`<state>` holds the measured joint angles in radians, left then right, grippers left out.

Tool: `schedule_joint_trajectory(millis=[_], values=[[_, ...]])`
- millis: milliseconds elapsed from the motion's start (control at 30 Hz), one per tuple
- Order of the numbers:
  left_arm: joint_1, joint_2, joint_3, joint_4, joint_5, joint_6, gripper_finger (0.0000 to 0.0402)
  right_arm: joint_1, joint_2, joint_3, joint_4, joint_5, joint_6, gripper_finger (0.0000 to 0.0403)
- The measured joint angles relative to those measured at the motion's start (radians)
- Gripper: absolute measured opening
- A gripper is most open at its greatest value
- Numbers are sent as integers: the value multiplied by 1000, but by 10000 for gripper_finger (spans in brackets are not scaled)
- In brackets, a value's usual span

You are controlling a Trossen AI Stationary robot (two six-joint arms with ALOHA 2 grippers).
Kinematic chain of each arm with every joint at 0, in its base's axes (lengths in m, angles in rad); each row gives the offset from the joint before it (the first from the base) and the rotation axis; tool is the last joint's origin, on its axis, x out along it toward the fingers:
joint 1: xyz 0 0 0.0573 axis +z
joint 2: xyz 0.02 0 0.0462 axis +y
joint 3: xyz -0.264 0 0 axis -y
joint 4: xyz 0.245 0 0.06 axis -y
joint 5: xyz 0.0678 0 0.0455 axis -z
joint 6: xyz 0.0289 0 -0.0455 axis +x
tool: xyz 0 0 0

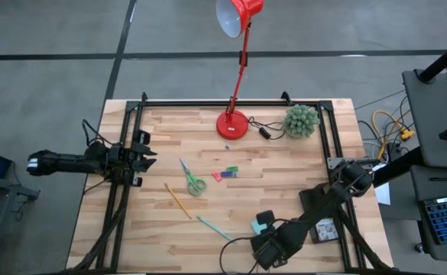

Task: Pick and place office supplies into organizer
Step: Put the blue sticky note into the black desk organizer

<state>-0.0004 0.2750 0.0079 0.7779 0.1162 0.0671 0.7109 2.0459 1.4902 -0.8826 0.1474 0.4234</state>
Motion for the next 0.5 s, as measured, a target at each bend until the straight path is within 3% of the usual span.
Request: schedule_joint_trajectory(millis=[500], values=[[0,-1,0,-1,0,0,66,0,-83,2,-64,57,66,8]])
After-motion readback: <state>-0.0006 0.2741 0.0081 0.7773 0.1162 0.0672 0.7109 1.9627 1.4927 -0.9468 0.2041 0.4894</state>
